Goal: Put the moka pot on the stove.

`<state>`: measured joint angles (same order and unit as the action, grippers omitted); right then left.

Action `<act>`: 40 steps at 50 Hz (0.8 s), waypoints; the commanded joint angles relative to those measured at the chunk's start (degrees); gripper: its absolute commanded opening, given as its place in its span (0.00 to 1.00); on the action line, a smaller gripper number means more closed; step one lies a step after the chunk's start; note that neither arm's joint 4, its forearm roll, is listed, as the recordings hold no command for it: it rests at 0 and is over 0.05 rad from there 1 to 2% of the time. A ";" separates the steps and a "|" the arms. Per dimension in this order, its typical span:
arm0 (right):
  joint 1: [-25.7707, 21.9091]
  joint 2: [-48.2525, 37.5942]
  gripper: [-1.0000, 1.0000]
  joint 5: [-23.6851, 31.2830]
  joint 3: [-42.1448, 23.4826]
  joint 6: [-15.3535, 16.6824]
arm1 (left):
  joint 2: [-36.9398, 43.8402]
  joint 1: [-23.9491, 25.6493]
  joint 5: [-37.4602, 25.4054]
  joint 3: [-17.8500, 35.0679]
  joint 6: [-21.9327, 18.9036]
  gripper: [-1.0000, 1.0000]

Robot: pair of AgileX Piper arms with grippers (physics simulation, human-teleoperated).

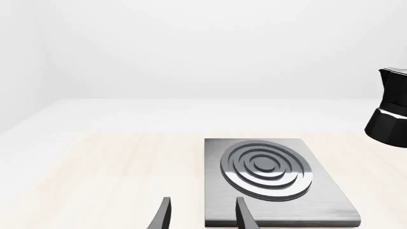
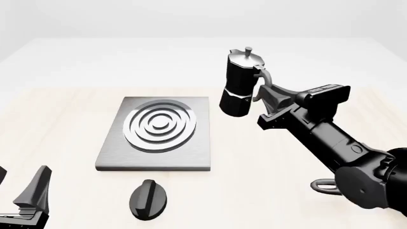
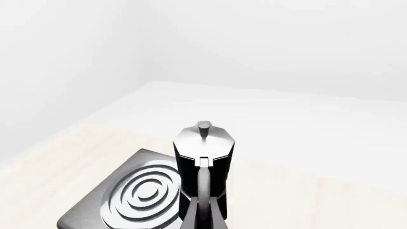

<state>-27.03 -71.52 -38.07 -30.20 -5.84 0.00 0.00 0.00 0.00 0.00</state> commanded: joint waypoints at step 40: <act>-6.20 -18.66 0.00 -4.57 -18.01 -0.92 | 0.00 0.00 0.00 0.00 0.00 1.00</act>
<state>-32.16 -87.66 -40.98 -45.51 -6.22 0.00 0.00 0.00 0.00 0.00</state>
